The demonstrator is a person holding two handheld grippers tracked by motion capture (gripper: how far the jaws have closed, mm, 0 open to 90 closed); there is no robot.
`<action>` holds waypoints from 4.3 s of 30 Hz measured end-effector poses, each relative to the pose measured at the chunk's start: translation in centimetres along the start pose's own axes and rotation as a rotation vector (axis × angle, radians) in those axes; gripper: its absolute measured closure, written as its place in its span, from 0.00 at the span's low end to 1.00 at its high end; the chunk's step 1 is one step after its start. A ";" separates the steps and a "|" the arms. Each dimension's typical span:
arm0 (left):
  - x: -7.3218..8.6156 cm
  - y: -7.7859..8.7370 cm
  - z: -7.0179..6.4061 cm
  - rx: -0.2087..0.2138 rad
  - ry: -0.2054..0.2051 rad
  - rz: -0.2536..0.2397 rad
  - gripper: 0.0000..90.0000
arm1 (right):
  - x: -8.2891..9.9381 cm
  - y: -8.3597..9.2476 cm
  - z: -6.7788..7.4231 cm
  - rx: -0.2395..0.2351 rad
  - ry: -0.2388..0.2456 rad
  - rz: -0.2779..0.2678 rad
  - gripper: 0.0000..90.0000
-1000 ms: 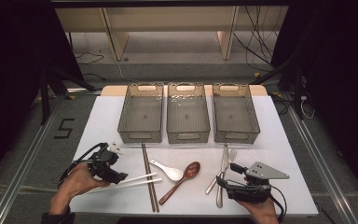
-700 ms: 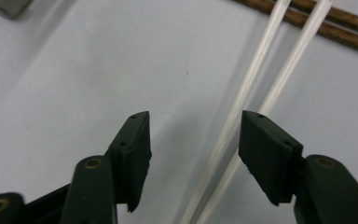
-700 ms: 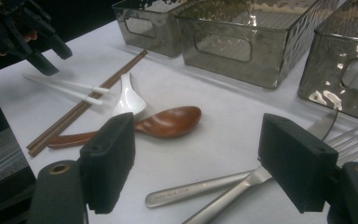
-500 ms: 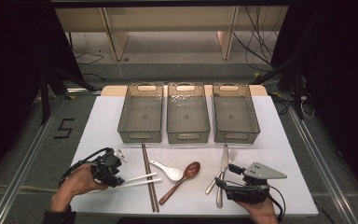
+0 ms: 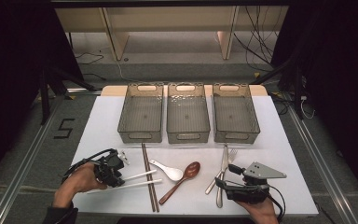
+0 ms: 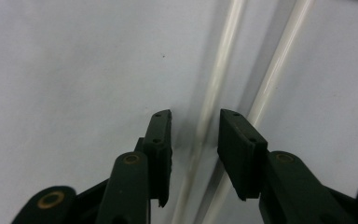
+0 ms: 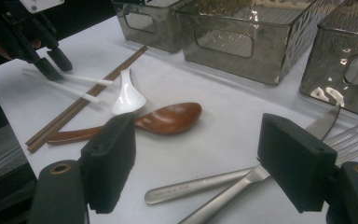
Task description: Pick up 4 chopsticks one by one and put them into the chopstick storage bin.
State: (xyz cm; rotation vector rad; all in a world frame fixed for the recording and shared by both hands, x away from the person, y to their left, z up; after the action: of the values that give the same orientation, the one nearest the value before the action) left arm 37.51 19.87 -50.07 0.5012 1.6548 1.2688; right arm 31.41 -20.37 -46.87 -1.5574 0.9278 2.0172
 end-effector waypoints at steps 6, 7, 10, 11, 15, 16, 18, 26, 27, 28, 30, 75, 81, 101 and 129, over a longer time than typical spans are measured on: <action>0.0 -0.1 0.0 0.008 -0.021 -0.004 0.81 | 0.0 0.0 0.0 0.000 -0.001 0.003 0.32; -0.1 -0.1 0.0 0.012 -0.032 0.000 0.82 | 0.0 0.0 0.0 0.000 -0.002 0.003 0.32; -0.1 -0.1 0.0 0.023 -0.067 0.006 0.88 | 0.0 0.0 0.0 -0.002 -0.002 0.004 0.32; -0.1 -0.1 0.1 0.026 -0.076 0.004 0.90 | 0.0 0.0 0.0 -0.003 0.000 0.004 0.32; -0.1 -0.1 0.0 0.040 -0.088 -0.016 0.93 | 0.1 0.0 0.0 -0.004 -0.001 0.005 0.33; 0.0 -0.1 0.1 0.046 -0.106 -0.013 0.93 | 0.0 -0.1 0.0 -0.005 -0.001 0.005 0.33; 0.0 0.0 0.2 0.050 -0.115 -0.022 0.93 | 0.1 -0.1 0.0 -0.005 -0.001 0.007 0.33; 0.0 0.8 0.5 0.026 -0.150 -0.052 0.94 | 0.1 -0.1 0.0 -0.005 -0.002 0.010 0.33; -0.1 1.0 0.4 0.021 -0.145 -0.062 0.94 | 0.1 -0.1 0.0 -0.005 -0.002 0.010 0.33; -0.2 1.3 0.5 0.012 -0.146 -0.070 0.94 | 0.1 -0.1 0.0 -0.005 -0.002 0.010 0.33; -0.4 1.8 0.5 -0.003 -0.148 -0.079 0.94 | 0.1 0.0 0.1 -0.005 -0.001 0.011 0.33; -13.4 9.6 10.5 -0.337 0.166 -0.633 0.94 | 0.2 -0.1 -0.2 -0.005 -0.012 0.014 0.33; -14.6 9.3 12.0 -0.352 0.189 -0.662 0.94 | 0.3 -0.1 -0.2 -0.007 -0.011 0.015 0.33; -15.3 6.2 13.6 -0.383 0.234 -0.699 0.94 | 0.3 -0.2 -0.2 -0.013 -0.014 0.014 0.33; -13.2 2.5 14.2 -0.362 0.305 -0.622 0.93 | 0.4 -0.1 -0.2 -0.013 -0.012 0.017 0.33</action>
State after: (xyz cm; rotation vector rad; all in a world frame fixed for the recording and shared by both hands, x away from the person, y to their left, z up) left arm 55.24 17.84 -42.12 -0.4220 1.5920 1.1564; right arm 31.55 -20.45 -47.28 -1.5469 0.9283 2.0465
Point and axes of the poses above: each handheld gripper's, and its own axes: y roughly backward along the jaws, x roughly out of its underside, z roughly to its left, the point moved 4 cm from there along -y, roughly forward along the jaws, and after that the axes turned 13 degrees about -z, right-handed, at the moved point
